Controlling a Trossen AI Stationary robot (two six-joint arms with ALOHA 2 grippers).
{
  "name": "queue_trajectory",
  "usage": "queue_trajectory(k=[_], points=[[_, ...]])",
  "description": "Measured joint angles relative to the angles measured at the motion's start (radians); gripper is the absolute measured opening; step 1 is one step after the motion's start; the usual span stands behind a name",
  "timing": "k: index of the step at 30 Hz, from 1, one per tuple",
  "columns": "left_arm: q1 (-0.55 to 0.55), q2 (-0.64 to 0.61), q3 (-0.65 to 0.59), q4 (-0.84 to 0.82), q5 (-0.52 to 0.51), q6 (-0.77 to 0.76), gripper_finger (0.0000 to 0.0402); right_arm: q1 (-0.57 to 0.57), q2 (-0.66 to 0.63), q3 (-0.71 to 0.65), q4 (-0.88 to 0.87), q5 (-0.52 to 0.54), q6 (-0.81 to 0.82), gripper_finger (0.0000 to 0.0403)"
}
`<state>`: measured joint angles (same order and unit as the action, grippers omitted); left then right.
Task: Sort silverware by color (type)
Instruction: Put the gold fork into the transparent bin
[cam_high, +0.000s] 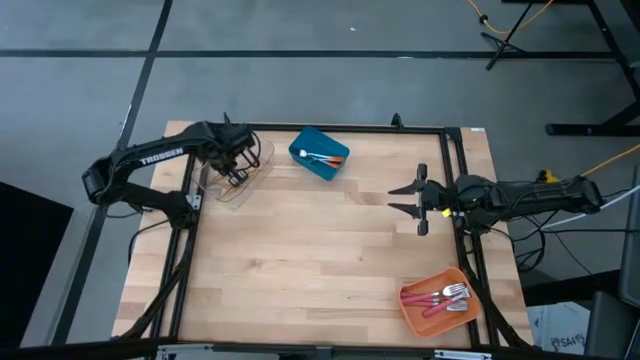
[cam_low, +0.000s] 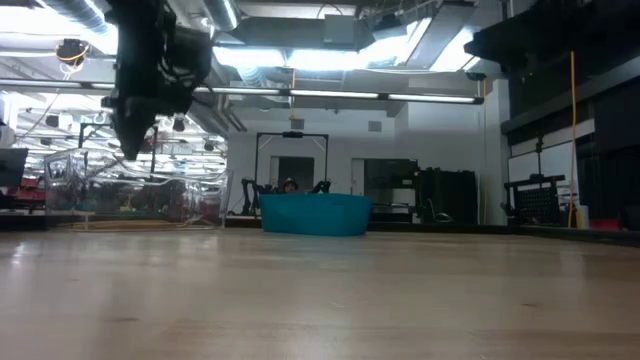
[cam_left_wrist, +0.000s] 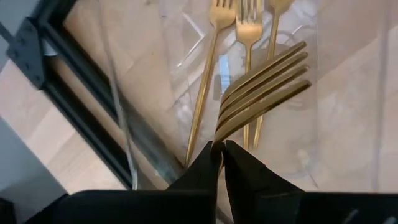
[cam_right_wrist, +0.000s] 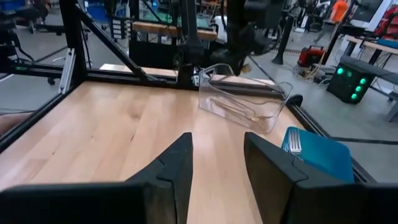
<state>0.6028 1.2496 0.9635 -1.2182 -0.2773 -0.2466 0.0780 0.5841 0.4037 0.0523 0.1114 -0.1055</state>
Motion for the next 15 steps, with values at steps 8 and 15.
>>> queue_trajectory(k=[8, 15], points=[[0.025, 0.002, -0.122, 0.159, 0.000, 0.048, 0.0015, 0.000, 0.001, -0.039, 0.026, 0.000, 0.054, 0.0133], [0.056, 0.001, -0.168, 0.275, -0.002, 0.050, 0.0018, 0.000, 0.001, -0.040, 0.027, 0.000, 0.056, 0.0133]])
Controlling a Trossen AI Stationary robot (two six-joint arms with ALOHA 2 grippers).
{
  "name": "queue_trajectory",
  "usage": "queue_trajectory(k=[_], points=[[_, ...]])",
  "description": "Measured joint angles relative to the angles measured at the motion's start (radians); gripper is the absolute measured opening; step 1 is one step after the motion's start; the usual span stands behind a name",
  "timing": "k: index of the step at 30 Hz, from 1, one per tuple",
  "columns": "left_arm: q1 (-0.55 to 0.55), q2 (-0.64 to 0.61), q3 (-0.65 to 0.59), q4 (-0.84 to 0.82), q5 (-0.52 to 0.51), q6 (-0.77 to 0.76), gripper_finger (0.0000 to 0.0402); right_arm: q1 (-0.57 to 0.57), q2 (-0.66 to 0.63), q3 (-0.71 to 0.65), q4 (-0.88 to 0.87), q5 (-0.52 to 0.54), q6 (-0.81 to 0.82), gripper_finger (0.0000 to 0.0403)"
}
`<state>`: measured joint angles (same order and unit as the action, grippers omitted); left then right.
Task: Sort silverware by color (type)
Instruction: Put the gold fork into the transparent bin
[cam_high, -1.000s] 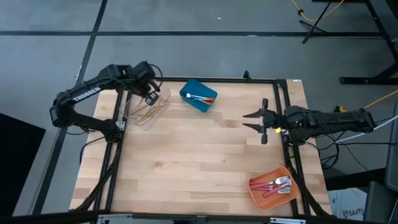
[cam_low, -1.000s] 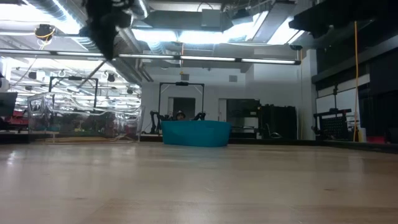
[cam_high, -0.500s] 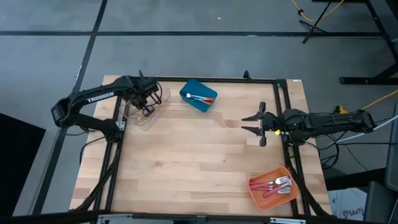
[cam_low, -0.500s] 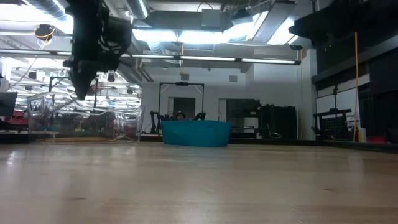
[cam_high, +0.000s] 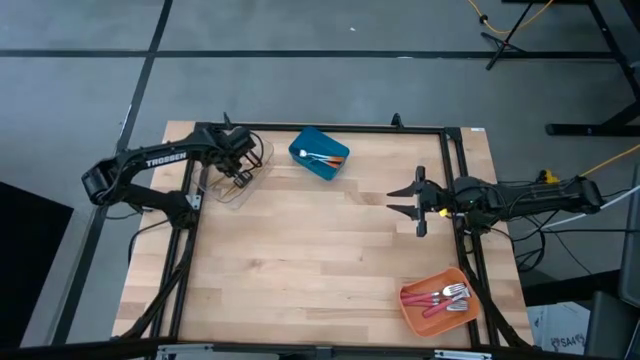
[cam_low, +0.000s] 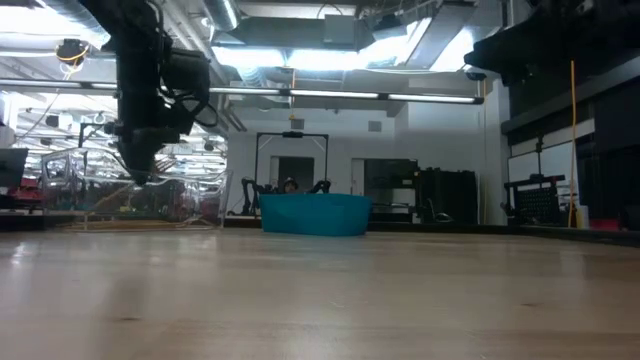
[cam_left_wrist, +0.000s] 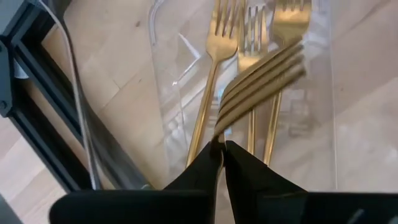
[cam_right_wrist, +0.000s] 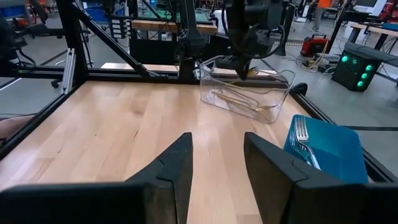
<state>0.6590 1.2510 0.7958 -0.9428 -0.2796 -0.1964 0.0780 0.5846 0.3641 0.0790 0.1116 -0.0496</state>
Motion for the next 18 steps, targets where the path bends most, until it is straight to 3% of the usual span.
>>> queue_trajectory(k=[8, 18], points=[[0.020, 0.000, -0.080, 0.074, 0.001, 0.000, 0.0019, 0.000, 0.000, 0.000, -0.010, 0.000, 0.000, 0.0133], [0.024, 0.000, -0.079, 0.200, -0.002, 0.028, 0.0020, 0.000, 0.011, 0.000, -0.063, 0.009, -0.007, 0.0133]])
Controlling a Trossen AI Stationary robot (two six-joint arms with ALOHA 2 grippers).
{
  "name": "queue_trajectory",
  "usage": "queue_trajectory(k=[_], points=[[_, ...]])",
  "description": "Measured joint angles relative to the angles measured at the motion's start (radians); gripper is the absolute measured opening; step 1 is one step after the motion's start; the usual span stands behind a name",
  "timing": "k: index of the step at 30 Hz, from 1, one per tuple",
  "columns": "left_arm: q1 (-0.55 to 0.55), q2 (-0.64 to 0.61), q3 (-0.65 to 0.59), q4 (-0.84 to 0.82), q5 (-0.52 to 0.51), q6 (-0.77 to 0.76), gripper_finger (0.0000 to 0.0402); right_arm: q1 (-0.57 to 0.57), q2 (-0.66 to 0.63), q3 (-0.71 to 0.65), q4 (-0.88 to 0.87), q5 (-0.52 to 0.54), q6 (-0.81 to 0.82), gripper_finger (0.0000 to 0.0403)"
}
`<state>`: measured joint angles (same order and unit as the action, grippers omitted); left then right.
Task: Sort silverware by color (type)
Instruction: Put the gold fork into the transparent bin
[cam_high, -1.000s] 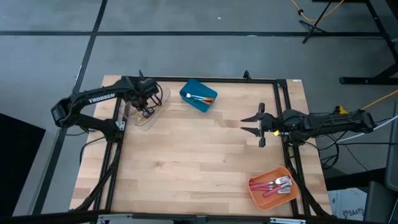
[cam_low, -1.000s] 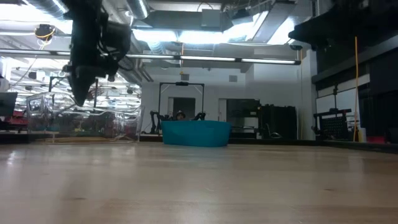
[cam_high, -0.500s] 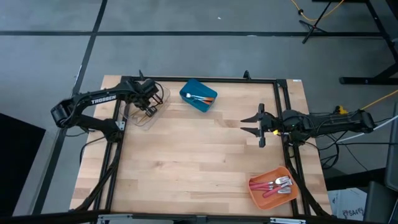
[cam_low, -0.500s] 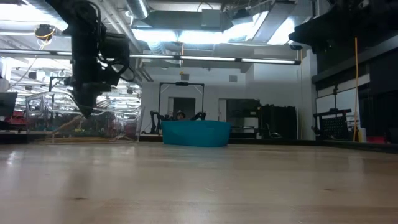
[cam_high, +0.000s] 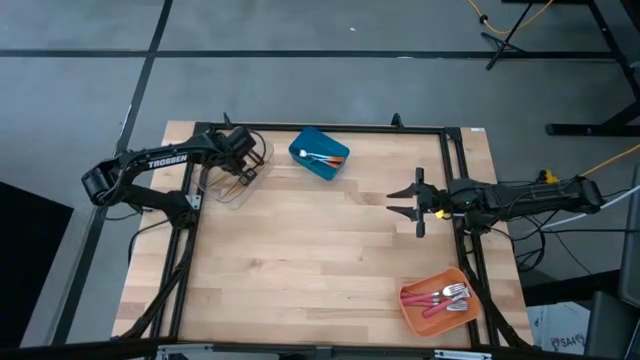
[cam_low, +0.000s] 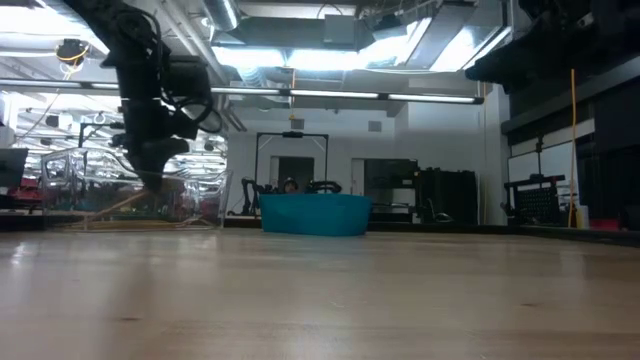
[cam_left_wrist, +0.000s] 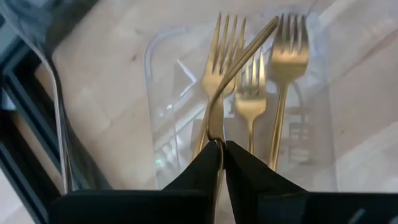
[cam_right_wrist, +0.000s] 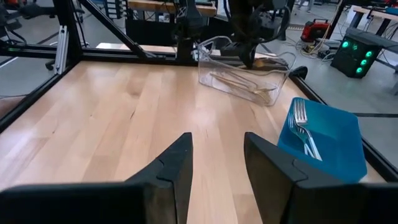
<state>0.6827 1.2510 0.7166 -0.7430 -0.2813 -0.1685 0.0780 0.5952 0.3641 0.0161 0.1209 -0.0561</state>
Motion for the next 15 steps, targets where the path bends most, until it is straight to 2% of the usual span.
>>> queue_trajectory(k=[15], points=[[0.000, 0.000, -0.002, 0.016, 0.011, 0.023, 0.0020, 0.000, 0.039, 0.000, 0.002, 0.002, -0.001, 0.0133]])
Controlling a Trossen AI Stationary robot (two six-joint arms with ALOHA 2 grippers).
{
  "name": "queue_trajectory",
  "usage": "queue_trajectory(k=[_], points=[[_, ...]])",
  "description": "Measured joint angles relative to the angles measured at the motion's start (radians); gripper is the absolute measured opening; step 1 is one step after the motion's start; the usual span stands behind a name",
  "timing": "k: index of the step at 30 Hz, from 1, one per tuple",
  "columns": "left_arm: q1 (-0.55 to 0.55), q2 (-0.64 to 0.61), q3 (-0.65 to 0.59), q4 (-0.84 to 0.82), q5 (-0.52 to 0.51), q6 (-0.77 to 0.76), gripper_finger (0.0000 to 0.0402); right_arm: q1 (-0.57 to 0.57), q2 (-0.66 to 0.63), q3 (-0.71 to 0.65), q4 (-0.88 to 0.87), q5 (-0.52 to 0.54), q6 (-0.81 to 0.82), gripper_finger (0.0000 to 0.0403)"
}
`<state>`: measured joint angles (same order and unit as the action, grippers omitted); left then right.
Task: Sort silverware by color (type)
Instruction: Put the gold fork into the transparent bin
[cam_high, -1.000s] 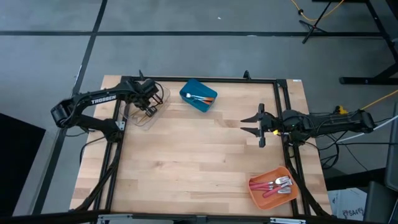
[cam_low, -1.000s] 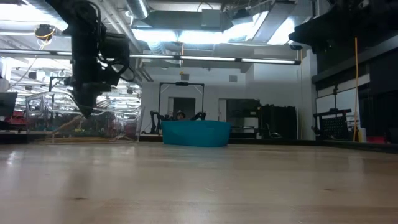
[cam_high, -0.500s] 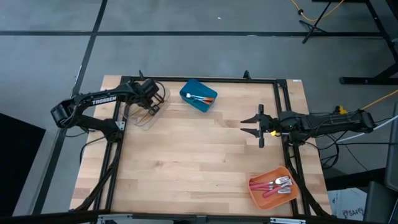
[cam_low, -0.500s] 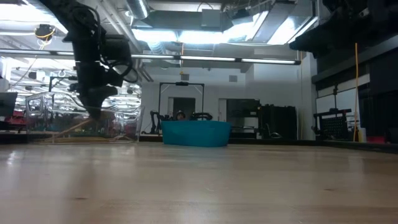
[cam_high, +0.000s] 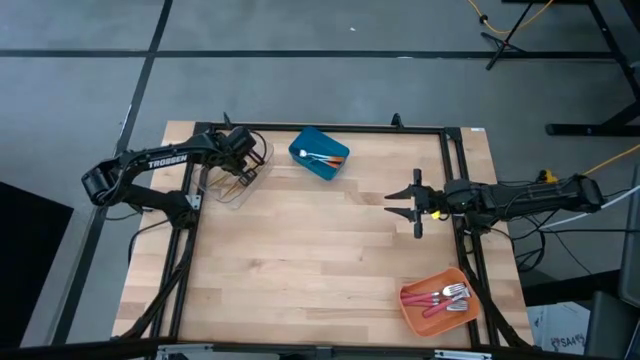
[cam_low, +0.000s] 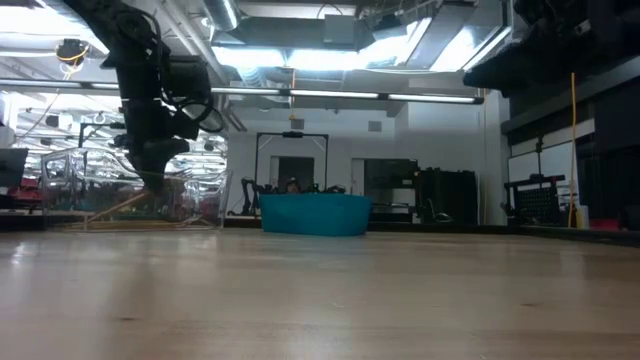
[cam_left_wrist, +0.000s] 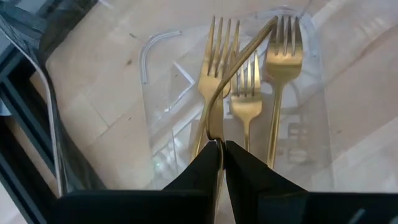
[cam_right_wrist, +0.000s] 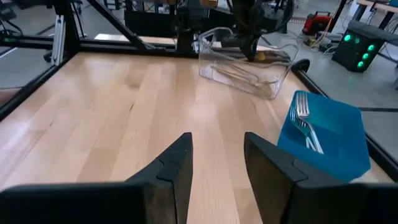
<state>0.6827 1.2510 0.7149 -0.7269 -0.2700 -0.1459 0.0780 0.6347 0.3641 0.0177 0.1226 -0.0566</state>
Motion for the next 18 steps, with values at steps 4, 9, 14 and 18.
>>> queue_trajectory(k=[4, 9, 14, 18], points=[[0.000, 0.000, -0.041, 0.000, 0.001, 0.000, 0.0020, 0.000, 0.006, 0.000, -0.002, 0.000, 0.000, 0.0133], [0.000, -0.001, -0.104, 0.054, 0.019, -0.008, 0.0020, 0.000, 0.005, 0.000, 0.000, 0.000, 0.000, 0.0133], [0.000, -0.002, -0.122, 0.093, 0.027, 0.018, 0.0020, 0.000, 0.005, 0.000, 0.002, 0.000, 0.000, 0.0133], [0.003, -0.002, -0.122, 0.095, 0.025, 0.022, 0.0024, 0.000, 0.005, 0.000, 0.002, 0.000, 0.000, 0.0133]])
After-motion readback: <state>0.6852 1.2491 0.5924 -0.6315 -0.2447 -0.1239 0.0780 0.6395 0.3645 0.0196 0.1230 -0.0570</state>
